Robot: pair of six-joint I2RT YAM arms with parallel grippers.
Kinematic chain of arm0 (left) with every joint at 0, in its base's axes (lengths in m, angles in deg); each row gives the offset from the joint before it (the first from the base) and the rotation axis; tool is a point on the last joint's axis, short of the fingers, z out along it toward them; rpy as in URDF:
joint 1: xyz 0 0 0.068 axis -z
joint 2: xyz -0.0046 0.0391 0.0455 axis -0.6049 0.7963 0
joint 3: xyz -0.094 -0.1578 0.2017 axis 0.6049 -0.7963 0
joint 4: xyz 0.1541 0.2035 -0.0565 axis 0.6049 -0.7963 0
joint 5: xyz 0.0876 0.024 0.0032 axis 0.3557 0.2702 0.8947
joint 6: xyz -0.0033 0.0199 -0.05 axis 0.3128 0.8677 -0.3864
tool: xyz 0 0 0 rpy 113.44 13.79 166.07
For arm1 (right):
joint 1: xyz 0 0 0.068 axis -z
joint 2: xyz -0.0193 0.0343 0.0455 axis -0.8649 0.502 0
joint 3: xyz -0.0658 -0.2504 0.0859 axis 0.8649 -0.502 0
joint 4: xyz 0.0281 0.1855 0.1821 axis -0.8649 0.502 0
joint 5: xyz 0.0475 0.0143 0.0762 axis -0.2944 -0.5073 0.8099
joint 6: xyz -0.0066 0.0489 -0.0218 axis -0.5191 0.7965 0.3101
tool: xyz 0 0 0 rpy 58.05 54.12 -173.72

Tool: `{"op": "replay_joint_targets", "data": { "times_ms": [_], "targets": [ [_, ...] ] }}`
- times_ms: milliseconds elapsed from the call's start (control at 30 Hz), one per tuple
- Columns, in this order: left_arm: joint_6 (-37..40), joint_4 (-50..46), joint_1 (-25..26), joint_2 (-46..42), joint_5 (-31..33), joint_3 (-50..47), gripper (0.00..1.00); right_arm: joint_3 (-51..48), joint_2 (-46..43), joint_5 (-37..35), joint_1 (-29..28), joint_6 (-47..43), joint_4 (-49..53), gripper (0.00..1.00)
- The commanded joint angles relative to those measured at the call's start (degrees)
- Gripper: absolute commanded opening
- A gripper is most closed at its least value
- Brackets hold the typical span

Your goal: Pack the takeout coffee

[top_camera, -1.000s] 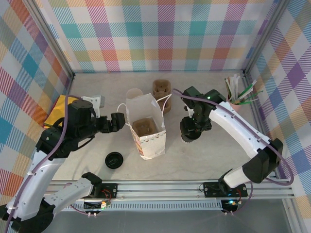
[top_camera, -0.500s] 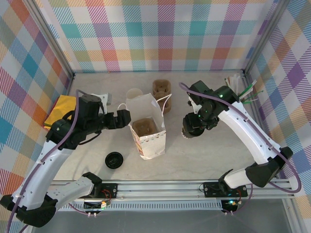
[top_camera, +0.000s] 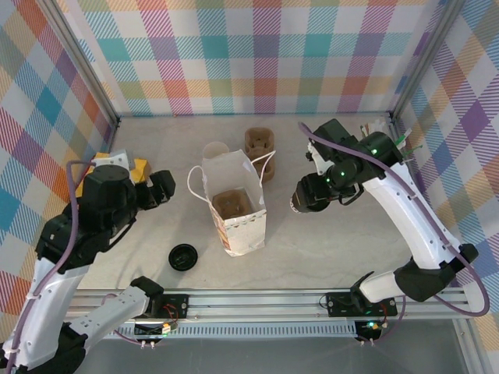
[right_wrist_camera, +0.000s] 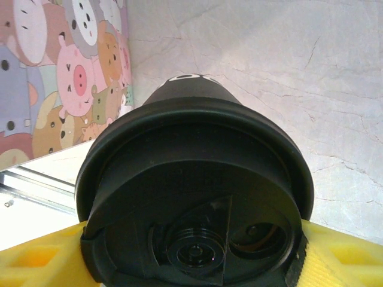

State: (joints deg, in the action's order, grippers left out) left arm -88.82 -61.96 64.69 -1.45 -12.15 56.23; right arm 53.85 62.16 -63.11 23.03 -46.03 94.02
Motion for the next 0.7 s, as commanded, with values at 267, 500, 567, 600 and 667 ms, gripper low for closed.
{"op": "replay_joint_targets", "data": {
  "times_ms": [267,500,567,600,667],
  "targets": [
    [-8.6,4.9,-6.0,-1.3,-8.7,-23.3,0.91,7.8,0.2,2.7,-0.2,-0.7,4.8,0.7],
    [-13.5,22.8,-4.7,1.1,-23.3,-37.9,0.85,11.7,0.7,6.5,-0.2,0.8,4.2,0.7],
    [-14.4,26.2,-2.4,2.7,-23.5,-39.4,0.85,12.1,0.8,7.3,-0.3,0.9,4.1,0.7],
    [-14.7,27.7,-1.0,3.8,-23.5,-39.9,0.85,12.3,0.9,7.5,-0.2,1.0,4.2,0.7],
    [-15.5,30.0,1.8,6.0,-22.8,-40.4,0.84,13.1,1.1,8.0,-0.3,1.2,4.3,0.7]
  ]
}}
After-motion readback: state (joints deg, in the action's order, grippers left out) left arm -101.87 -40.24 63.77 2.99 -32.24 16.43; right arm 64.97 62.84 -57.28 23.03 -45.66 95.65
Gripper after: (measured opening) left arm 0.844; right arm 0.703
